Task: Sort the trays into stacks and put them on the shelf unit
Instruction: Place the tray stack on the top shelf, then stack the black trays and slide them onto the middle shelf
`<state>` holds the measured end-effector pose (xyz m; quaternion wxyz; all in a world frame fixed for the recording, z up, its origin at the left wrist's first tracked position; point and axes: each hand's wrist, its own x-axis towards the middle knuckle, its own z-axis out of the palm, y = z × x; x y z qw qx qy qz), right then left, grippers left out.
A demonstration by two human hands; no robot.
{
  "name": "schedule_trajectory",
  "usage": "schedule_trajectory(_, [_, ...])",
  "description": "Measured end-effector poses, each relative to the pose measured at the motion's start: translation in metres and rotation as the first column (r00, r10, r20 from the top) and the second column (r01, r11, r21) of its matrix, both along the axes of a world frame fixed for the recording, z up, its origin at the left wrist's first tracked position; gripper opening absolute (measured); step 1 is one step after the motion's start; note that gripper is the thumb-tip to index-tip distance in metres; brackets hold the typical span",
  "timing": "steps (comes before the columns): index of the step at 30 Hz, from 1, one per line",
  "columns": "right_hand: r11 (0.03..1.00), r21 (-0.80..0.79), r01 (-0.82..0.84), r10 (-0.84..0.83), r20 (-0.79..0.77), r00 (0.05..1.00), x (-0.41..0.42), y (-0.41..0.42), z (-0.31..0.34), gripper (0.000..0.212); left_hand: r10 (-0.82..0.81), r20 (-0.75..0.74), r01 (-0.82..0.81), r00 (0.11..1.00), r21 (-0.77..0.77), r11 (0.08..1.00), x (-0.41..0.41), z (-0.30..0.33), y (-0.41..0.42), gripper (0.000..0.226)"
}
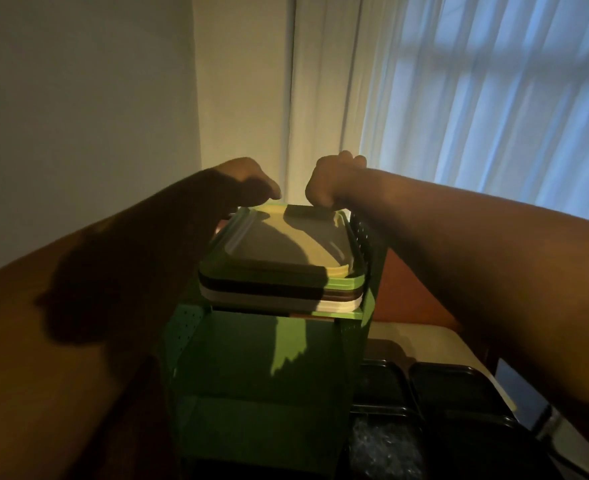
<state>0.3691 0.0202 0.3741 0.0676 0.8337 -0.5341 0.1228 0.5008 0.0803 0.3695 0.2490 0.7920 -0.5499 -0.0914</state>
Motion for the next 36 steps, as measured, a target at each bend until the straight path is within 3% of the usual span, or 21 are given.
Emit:
schedule_trajectory(3, [0.997,-0.072,0.039,-0.038,0.006,0.999,-0.024,0.002,0.011,0.022,-0.104,-0.072,0.092,0.992,-0.15,0.984,-0.025,0.011,-0.005,0.043])
schedule_trajectory(8, [0.993,-0.059,0.097,-0.092,0.094,0.991,-0.079,-0.007,0.013,0.012,-0.306,-0.032,0.279,0.952,-0.328,0.902,-0.086,0.02,-0.019,0.064])
schedule_trajectory(13, [0.984,-0.021,0.177,-0.165,0.263,0.95,-0.157,-0.005,-0.002,0.039,-0.445,-0.02,0.415,0.895,-0.325,0.85,-0.162,0.02,-0.04,0.063])
schedule_trajectory(16, [0.973,0.007,0.233,-0.224,0.294,0.929,-0.202,-0.005,-0.019,0.045,-0.478,0.014,0.461,0.878,-0.291,0.838,-0.203,0.012,-0.057,0.058])
schedule_trajectory(23, [0.915,0.188,0.356,-0.398,0.277,0.875,-0.319,-0.04,-0.109,0.046,-0.595,0.018,0.593,0.804,-0.104,0.798,-0.313,-0.069,-0.094,0.047])
schedule_trajectory(27, [0.827,0.354,0.436,-0.526,0.212,0.824,-0.379,-0.054,-0.207,0.052,-0.577,-0.141,0.591,0.804,0.092,0.801,-0.365,-0.177,-0.109,0.042])
schedule_trajectory(32, [0.605,0.631,0.486,-0.663,0.062,0.746,-0.453,-0.052,-0.329,0.046,-0.348,-0.433,0.527,0.832,0.416,0.741,-0.411,-0.326,-0.106,0.038])
schedule_trajectory(36, [0.455,0.72,0.524,-0.711,-0.06,0.7,-0.497,-0.054,-0.411,0.045,-0.157,-0.42,0.402,0.894,0.596,0.695,-0.437,-0.403,-0.094,0.061])
